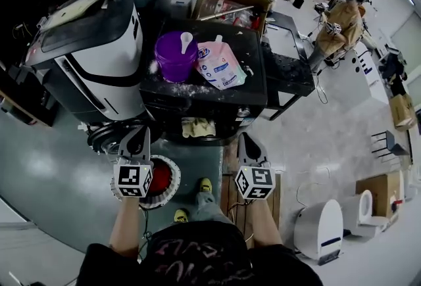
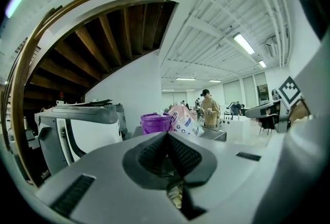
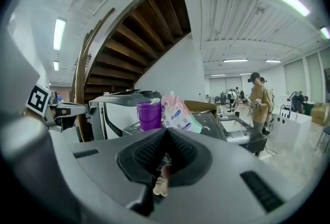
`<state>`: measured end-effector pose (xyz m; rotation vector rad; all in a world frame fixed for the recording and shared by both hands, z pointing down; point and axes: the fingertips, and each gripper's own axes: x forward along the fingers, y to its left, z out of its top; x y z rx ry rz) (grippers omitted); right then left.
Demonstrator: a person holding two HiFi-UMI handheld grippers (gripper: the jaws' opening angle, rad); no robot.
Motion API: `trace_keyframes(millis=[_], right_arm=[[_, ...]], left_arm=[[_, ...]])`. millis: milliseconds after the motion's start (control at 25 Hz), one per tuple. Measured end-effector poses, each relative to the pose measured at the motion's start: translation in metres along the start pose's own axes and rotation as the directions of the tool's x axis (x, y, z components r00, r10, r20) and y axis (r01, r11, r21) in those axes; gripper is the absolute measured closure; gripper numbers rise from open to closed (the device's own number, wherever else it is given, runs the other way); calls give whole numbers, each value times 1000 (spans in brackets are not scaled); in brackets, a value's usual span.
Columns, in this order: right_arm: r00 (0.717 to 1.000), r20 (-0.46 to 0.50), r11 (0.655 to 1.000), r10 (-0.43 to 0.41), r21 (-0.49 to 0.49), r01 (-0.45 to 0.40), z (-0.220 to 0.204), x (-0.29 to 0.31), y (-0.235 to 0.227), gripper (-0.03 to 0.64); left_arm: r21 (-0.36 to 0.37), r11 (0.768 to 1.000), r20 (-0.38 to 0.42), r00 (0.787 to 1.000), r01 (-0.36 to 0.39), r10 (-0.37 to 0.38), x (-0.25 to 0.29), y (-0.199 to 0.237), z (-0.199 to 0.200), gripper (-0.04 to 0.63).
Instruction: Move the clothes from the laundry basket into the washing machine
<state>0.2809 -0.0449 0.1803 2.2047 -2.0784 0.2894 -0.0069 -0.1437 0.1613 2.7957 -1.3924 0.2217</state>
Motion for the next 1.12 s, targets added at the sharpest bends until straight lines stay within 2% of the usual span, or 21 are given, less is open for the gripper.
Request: trace_keyframes(millis=[440, 680, 1120], right_arm=[[998, 61, 999, -29, -19, 31, 27, -28, -7, 614], [998, 65, 999, -22, -44, 25, 30, -34, -7, 614], [996, 82, 999, -32, -24, 34, 34, -43, -6, 614]], left_arm=[[16, 1000, 24, 1000, 8, -8, -14, -2, 22, 584], [5, 1000, 34, 999, 19, -19, -20, -7, 25, 584], [5, 1000, 41, 999, 15, -15, -32, -4, 28, 584]])
